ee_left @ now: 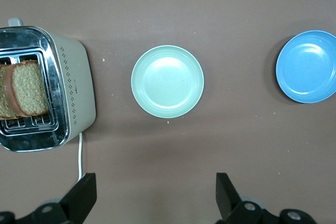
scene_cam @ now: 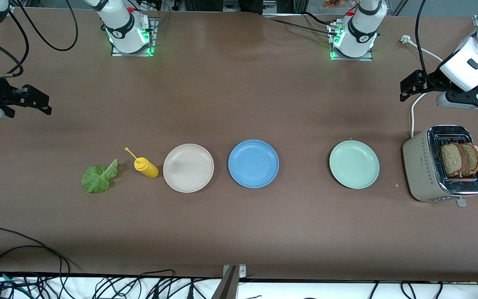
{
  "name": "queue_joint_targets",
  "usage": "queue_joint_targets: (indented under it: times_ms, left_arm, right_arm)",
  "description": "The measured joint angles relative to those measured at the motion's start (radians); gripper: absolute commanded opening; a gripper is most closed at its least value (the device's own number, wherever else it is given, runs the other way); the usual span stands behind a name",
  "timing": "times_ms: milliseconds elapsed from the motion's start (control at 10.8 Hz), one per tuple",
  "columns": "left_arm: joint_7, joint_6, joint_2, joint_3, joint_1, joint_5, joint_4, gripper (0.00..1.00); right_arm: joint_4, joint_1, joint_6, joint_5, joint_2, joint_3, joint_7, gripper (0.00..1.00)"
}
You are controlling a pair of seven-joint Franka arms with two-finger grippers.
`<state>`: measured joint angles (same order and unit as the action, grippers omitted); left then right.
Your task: Make sandwich in blue plate with both arms
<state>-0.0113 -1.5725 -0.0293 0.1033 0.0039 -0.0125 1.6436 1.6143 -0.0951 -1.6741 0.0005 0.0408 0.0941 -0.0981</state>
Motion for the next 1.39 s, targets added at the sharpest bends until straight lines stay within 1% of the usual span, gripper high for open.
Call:
queue_joint_targets:
  times_ms: [1113,1391]
  left_arm:
    - [0.000,0.004,0.004,-0.002,0.005,0.000,0.000,1.00]
    - [0.000,0.005,0.017,-0.005,0.028,0.000,0.000,1.00]
  right_arm:
    - [0.000,0.000,0.000,0.000,0.000,0.000,0.000,1.00]
    - [0.000,0.000,0.000,0.000,0.000,0.000,0.000,1.00]
